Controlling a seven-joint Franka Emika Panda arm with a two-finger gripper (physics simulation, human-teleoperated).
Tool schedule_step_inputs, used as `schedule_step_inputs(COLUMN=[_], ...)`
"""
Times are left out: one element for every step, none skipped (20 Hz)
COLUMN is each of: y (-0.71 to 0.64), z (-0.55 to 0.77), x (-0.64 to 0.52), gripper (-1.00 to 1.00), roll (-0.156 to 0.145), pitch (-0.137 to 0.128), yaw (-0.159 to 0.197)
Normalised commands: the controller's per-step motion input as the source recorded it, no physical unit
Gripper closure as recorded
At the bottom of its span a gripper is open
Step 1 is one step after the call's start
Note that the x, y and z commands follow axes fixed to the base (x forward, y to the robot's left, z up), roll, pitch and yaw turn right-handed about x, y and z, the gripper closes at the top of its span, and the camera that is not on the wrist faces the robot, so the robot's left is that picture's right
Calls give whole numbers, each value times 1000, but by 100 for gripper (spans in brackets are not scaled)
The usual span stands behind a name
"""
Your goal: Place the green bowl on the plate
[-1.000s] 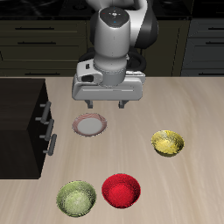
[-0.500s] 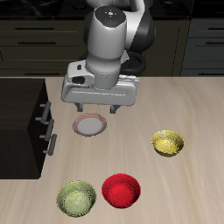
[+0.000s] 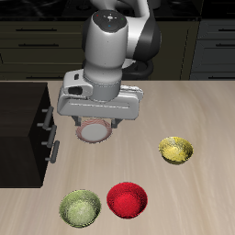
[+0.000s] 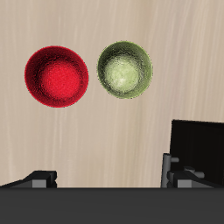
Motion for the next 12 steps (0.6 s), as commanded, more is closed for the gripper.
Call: schedule_step_inputs(y=[-508,-349,-260,-133,-79,-181,-180,-49,-146,-461,-254,-342], z=[117,211,143,87,145,71,52,75,46,199,116,42], x=[278,260,360,289,188,288,267,209,196,198,235,196], gripper=[-100,-100,-100,-100,-100,-100,-100,-100,-100,-100,-100,-100], roll=[-157,-122,38,-8,53,35,-56,76,37,-254,-14,-47], pitch=[64,-33,13,88,-61,-7,28,-7,12,-21,-37,79], yaw=[-42,-51,13,-35,19,93,-26,10,55,-72,38,-38])
